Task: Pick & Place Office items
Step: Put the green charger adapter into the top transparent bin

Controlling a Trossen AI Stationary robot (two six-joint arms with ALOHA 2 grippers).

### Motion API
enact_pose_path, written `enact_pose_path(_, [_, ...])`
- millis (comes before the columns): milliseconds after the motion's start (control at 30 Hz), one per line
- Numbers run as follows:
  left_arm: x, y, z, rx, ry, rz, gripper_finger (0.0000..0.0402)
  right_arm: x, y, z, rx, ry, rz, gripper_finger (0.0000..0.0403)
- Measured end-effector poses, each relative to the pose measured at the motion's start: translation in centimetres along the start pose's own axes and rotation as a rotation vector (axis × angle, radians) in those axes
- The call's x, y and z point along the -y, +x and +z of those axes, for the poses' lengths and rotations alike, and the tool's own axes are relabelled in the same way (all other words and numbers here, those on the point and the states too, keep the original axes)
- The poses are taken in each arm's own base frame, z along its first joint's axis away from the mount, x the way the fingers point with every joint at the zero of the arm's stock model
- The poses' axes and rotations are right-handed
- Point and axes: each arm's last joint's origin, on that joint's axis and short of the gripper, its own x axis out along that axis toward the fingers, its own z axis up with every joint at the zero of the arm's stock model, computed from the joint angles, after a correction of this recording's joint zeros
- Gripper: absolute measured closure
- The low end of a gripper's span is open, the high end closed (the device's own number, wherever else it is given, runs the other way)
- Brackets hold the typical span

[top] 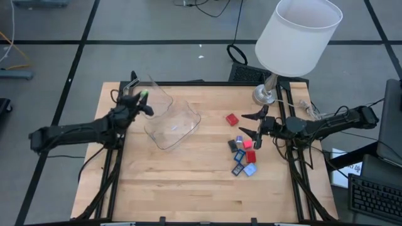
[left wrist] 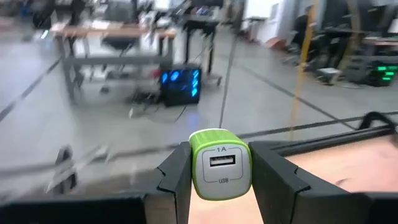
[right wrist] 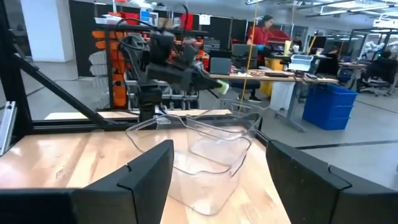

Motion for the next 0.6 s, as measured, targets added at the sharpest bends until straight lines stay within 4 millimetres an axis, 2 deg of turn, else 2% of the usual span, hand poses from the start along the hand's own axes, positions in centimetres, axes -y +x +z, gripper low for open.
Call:
enact_pose_path(200, [-0.9,1.3,-1.8,-0.053,-0.047,0.114,0.0272,0.0,0.0,0.2,0.021,-0.009,-0.002,0.0156])
enact_pose_path(367, [-1.5,2.5,-2.3,-0.073,-0.048,0.204,0.0272,0.0,0.0,0.4,0.035,-0.015,-0.003,0.0156])
enact_pose_path(600, [-1.9,4.4,-2.9,-0.095,-0.107,0.23,0.0272,0.0,0.0,0.3,0.033,-0.012,-0.003,0.0156])
